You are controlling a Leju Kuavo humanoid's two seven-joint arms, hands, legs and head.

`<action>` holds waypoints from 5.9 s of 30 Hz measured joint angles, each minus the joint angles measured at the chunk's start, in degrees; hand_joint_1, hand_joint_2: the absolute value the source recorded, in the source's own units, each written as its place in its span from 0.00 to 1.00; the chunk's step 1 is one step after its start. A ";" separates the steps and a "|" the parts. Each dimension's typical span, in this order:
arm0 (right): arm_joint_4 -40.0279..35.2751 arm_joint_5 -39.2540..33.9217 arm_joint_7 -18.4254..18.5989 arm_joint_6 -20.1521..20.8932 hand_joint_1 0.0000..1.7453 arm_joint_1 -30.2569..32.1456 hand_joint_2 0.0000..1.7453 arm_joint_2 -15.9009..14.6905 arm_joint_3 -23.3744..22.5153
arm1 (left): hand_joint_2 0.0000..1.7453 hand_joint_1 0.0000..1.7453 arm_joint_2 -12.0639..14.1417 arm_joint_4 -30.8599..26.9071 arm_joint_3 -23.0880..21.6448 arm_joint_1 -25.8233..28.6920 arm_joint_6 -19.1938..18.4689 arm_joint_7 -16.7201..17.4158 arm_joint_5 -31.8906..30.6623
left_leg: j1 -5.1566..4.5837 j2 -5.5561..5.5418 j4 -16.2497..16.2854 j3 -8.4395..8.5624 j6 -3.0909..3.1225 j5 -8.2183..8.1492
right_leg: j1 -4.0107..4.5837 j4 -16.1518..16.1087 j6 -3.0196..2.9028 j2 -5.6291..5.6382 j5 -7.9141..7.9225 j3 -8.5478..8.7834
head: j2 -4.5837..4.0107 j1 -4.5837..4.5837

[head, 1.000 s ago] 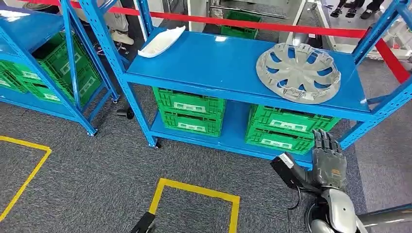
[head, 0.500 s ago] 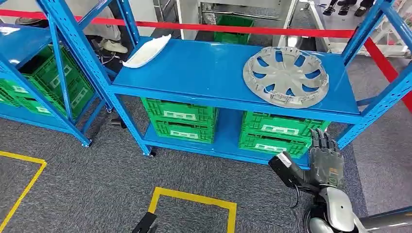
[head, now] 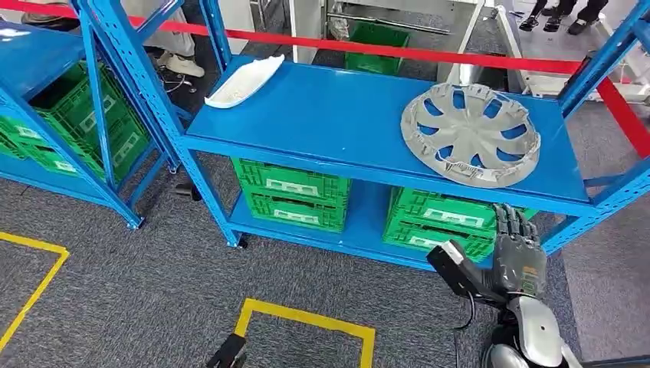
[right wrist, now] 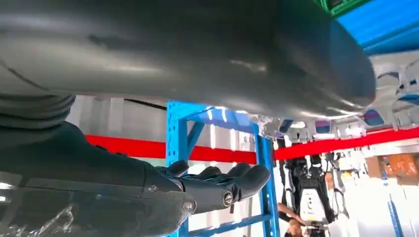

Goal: Take the parts from the cabinet and place them on the table.

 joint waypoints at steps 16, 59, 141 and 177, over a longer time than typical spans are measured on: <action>0.17 -0.09 0.48 -0.74 0.00 0.65 0.00 0.00 -0.20 | 0.00 0.00 0.02 0.00 -0.02 -0.01 0.15 -0.07 0.20 | 0.33 0.17 4.47 -5.98 -2.70 5.23 | -0.10 -7.20 -2.24 0.42 -4.25 9.30 | 0.00 -0.88; -0.74 0.02 1.73 -1.14 0.00 1.68 0.00 -1.62 -1.49 | 0.00 0.00 -0.46 0.04 -0.02 0.10 0.33 -0.41 0.52 | 0.17 0.08 0.82 -2.32 0.14 1.68 | 0.01 9.12 0.34 0.10 -7.36 -2.53 | 0.00 0.09; 13.96 -13.51 3.17 1.11 0.00 -4.71 1.00 9.51 5.95 | 0.00 0.00 -0.46 0.04 -1.09 -0.97 2.08 -0.37 -0.52 | -0.09 -0.15 -0.35 0.03 -2.07 0.78 | 0.19 -6.61 -1.64 -0.03 -0.02 3.75 | 0.00 -0.20; 14.10 -19.19 4.72 -0.63 1.00 -4.42 1.00 9.33 3.69 | 0.00 0.00 -0.44 0.04 -1.09 -0.78 2.29 -0.72 0.02 | -0.08 -0.15 -0.36 0.65 -1.80 0.63 | 0.24 -7.17 -1.39 -0.01 0.07 4.69 | 0.00 -0.20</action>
